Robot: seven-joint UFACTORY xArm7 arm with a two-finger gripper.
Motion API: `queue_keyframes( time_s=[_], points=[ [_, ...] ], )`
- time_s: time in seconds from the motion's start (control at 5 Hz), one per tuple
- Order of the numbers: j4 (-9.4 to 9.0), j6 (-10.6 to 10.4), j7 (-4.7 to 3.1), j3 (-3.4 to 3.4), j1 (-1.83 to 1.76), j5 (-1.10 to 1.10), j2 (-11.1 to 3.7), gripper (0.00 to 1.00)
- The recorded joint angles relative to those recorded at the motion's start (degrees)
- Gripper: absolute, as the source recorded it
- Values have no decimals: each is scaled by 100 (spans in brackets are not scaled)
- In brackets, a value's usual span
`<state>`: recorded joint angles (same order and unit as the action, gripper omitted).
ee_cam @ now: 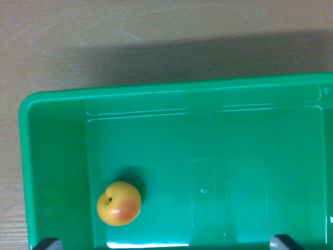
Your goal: Pick fruit
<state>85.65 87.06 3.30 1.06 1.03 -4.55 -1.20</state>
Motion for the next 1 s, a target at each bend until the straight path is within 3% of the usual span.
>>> queue_keyframes(
  time_s=[0.6,0.8,1.0],
  points=[
    [-267,-342,-93,42,-44,13,-61,0],
    [-267,-342,-93,42,-44,13,-61,0],
    [-425,-545,-148,67,-70,21,-97,0]
  ],
)
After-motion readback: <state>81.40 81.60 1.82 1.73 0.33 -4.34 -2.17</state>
